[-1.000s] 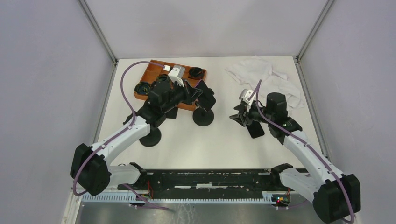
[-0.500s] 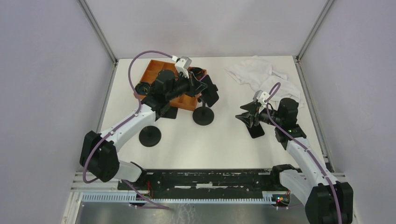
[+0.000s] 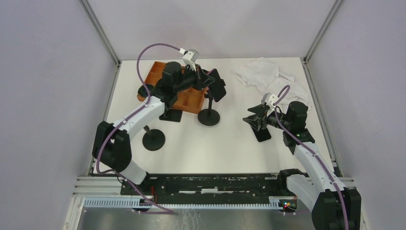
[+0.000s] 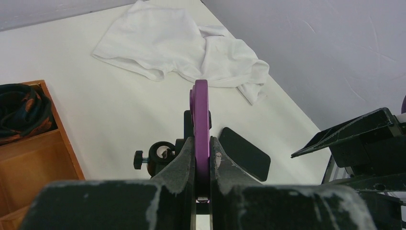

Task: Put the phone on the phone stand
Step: Pick up the phone stand with the phone at the center of the board.

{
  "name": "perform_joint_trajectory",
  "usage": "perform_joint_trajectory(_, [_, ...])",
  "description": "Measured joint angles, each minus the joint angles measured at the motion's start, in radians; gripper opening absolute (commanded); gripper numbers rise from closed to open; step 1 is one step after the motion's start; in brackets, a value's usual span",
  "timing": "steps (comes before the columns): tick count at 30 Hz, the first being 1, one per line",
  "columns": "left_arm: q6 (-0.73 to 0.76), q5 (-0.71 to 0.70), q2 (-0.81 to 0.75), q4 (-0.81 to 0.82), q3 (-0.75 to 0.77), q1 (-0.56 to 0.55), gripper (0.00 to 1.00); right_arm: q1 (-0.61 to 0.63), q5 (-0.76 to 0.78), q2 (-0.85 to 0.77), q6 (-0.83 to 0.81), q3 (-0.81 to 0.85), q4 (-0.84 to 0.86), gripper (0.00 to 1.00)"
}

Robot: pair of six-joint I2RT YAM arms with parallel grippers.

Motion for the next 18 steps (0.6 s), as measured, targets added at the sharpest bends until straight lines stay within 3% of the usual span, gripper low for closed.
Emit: perform_joint_trajectory(18, [-0.019, 0.069, -0.105, 0.099, -0.157, 0.007, 0.02, -0.005, -0.004, -0.004, 0.0, 0.0, 0.0, 0.57])
